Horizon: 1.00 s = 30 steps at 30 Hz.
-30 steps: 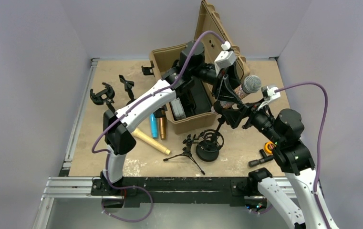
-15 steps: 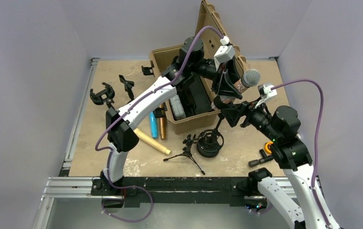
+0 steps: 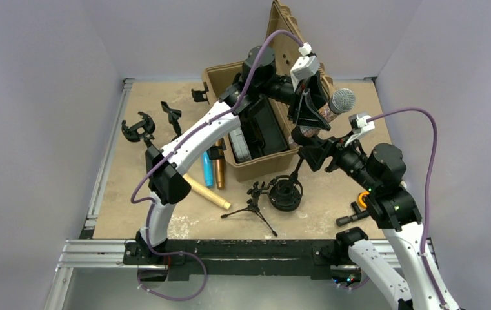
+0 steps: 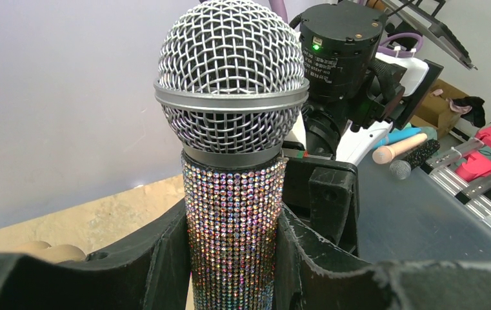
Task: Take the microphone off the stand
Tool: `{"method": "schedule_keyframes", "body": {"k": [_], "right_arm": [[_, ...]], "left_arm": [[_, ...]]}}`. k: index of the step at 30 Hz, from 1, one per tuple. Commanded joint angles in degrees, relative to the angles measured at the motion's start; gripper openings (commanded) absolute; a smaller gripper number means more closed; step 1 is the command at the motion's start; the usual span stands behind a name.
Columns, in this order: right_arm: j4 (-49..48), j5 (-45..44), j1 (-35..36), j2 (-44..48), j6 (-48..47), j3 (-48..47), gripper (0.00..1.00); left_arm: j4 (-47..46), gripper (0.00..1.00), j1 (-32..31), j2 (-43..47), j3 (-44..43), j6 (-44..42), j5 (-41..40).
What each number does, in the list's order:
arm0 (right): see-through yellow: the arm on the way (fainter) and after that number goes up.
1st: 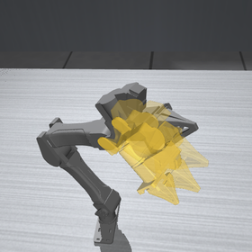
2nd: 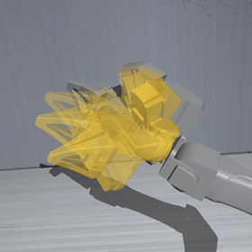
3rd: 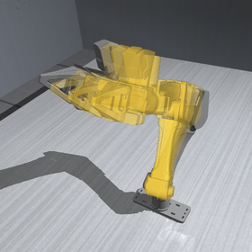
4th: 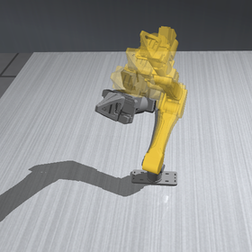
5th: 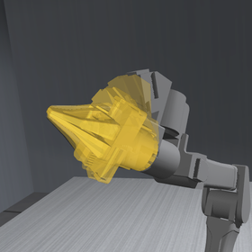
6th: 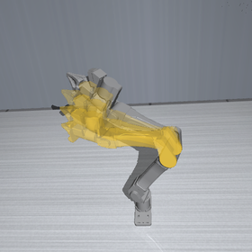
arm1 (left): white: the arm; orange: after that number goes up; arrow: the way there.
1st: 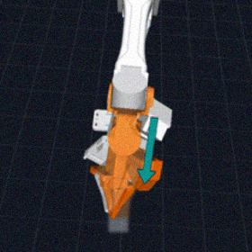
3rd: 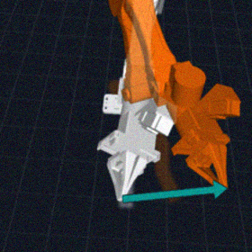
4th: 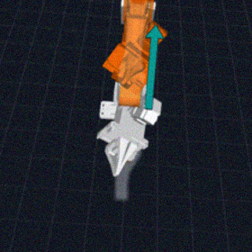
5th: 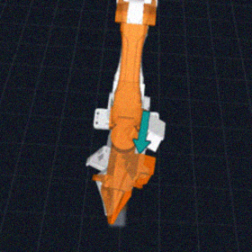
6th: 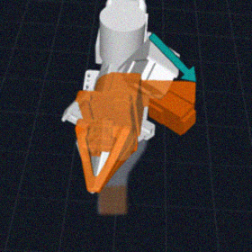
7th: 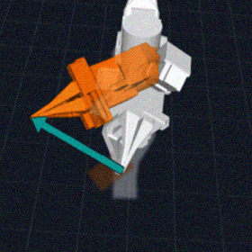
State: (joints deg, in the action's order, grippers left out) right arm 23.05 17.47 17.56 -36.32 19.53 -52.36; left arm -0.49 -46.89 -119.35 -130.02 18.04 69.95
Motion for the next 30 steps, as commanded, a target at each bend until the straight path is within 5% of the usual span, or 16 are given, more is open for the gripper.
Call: {"method": "schedule_keyframes", "body": {"k": [1,5,8,9,15,25,30], "right_arm": [[-2.1,0.1,0.1,0.3,0.3,0.6,0.67],[-2.1,-0.9,0.4,0.3,0.6,0.7,0.52],[-2.0,-1.9,0.8,0.1,0.6,0.7,0.03],[-1.9,-2.8,1.1,0.0,0.7,0.7,0.0],[-1.2,-9.2,4.5,-1.4,2.8,0.7,0.0],[-0.5,-13.1,6.5,-0.9,4.2,0.2,0.0],[0.1,-16.0,6.5,0.4,5.2,-0.3,0.0]], "left_arm": [[-3.7,0.0,0.4,0.9,-4.5,1.7,-0.1],[-3.6,0.0,0.4,0.9,-4.8,1.7,-0.1],[-3.5,0.0,0.4,0.8,-5.2,2.2,-0.2],[-3.5,0.0,0.3,0.8,-5.5,2.5,-0.5],[-1.6,0.0,0.4,-1.8,-14.7,9.6,-4.1],[-0.4,0.0,0.6,7.7,-8.8,8.0,-16.4],[9.9,0.0,1.4,19.0,-0.1,2.6,-32.6]]}}
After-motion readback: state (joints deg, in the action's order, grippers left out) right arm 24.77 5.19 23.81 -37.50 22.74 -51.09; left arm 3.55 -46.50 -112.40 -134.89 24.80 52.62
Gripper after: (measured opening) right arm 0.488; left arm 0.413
